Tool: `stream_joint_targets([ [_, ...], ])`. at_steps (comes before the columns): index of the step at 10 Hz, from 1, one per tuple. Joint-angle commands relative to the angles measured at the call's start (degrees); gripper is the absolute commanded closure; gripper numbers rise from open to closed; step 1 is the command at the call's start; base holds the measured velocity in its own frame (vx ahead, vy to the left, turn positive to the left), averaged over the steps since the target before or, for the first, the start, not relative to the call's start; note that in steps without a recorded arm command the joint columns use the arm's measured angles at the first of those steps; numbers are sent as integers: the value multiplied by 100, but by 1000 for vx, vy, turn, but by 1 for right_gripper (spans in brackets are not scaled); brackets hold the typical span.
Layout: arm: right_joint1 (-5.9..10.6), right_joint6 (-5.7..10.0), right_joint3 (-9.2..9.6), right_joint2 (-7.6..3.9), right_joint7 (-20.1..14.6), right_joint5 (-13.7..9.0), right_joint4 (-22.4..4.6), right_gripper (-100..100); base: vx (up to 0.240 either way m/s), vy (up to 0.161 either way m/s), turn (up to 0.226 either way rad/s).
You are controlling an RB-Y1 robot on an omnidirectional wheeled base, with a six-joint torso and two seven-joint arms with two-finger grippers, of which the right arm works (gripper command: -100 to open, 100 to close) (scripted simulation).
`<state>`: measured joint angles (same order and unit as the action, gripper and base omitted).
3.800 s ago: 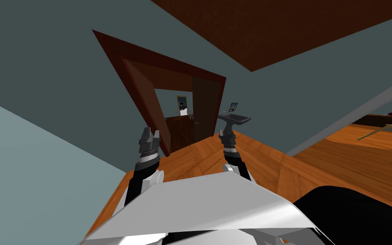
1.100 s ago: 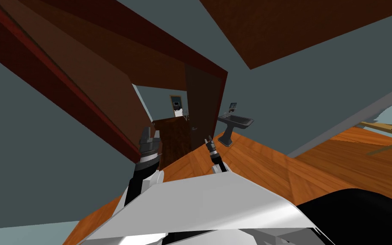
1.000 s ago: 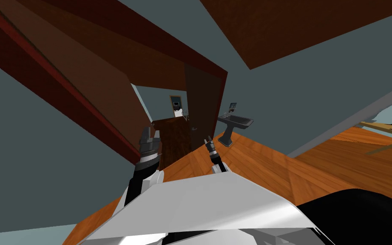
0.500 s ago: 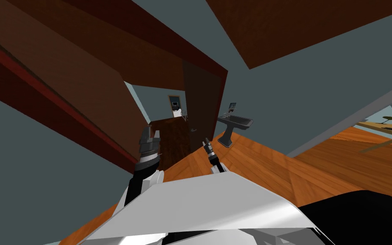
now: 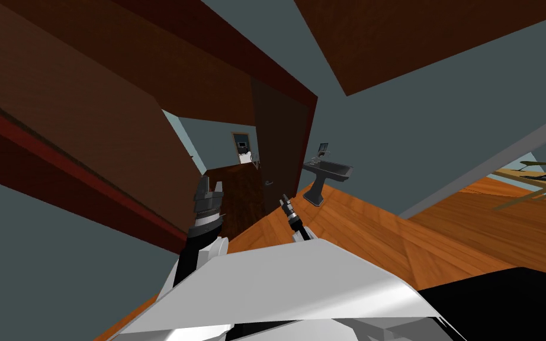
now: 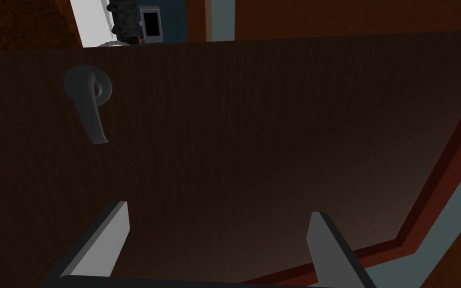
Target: Push the door open
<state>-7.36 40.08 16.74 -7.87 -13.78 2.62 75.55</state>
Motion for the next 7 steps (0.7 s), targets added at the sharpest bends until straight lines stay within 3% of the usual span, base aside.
stream_joint_targets([
  [1, 114, 78, 63, -20, -28, 41, -286, -100, 102, 14, -35],
  [7, 483, 286, 289, -92, -124, 185, -1177, -100, 101, 4, -37],
])
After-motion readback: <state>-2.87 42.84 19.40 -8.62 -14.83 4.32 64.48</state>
